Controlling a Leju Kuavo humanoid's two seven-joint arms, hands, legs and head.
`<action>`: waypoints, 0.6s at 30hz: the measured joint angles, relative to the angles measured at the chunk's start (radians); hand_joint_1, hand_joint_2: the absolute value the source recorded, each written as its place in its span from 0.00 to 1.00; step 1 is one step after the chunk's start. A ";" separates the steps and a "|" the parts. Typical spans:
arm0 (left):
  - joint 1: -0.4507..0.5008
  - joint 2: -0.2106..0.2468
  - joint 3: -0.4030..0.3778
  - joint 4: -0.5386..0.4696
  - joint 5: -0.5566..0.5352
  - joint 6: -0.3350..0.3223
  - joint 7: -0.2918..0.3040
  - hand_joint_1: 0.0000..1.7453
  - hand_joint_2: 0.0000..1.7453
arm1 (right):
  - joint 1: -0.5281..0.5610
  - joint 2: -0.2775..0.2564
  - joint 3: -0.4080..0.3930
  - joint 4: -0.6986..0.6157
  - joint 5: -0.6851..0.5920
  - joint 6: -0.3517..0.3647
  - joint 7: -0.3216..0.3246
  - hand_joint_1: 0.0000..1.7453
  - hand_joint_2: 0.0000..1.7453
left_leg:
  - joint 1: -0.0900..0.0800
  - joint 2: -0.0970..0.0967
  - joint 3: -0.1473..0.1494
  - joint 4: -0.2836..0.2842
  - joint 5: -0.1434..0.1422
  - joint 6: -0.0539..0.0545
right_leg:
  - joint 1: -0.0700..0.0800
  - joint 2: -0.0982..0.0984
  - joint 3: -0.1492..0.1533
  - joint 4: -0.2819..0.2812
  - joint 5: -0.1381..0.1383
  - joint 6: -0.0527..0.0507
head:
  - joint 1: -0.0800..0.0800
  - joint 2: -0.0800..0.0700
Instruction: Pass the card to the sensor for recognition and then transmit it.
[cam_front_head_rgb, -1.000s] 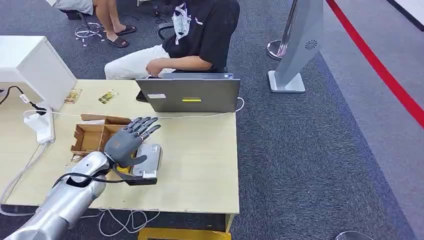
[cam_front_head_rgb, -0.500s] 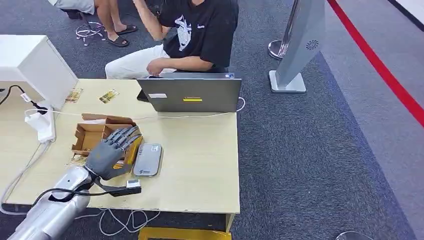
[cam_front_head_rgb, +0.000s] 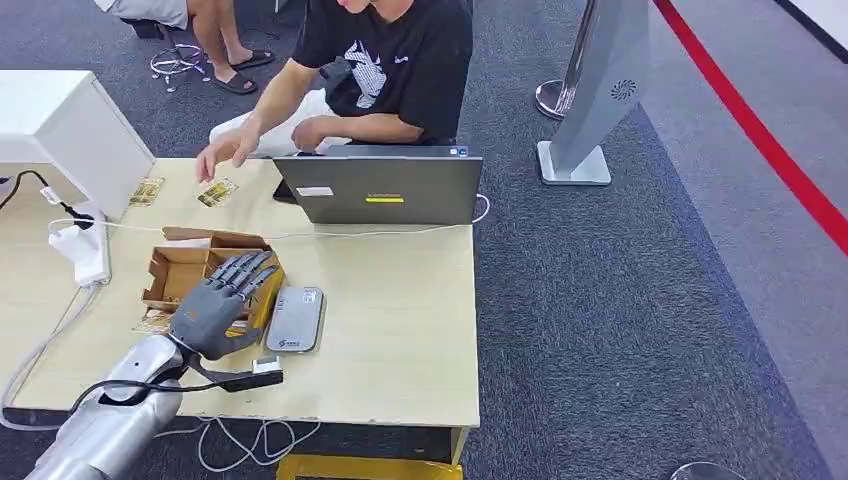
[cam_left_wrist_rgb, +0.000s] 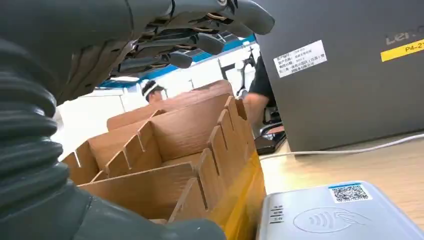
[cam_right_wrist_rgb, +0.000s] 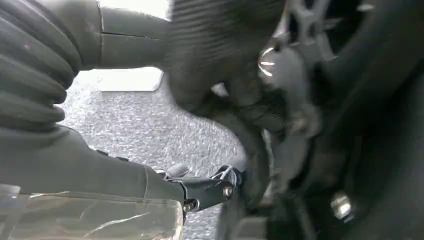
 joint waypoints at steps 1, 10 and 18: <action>0.000 0.000 0.000 0.000 0.000 0.000 0.000 0.00 1.00 | 0.002 0.003 0.000 0.001 0.000 0.000 0.002 0.00 1.00 | 0.000 0.000 0.000 0.000 0.000 0.000 | 0.000 0.000 0.000 0.000 0.000 0.000 | 0.000 0.000; 0.004 -0.001 0.007 0.000 -0.013 0.002 0.011 0.00 1.00 | 0.005 0.041 0.000 0.012 -0.008 -0.027 0.038 0.00 1.00 | 0.000 0.000 0.000 0.000 0.000 0.000 | 0.000 0.000 0.000 0.000 0.000 0.000 | 0.000 0.000; 0.013 -0.022 0.067 0.000 -0.065 0.007 0.060 0.00 1.00 | 0.003 0.174 -0.002 0.045 -0.015 -0.076 0.220 0.00 1.00 | 0.007 0.002 0.000 0.000 0.000 -0.001 | 0.008 0.003 0.000 0.000 0.001 -0.003 | 0.000 0.000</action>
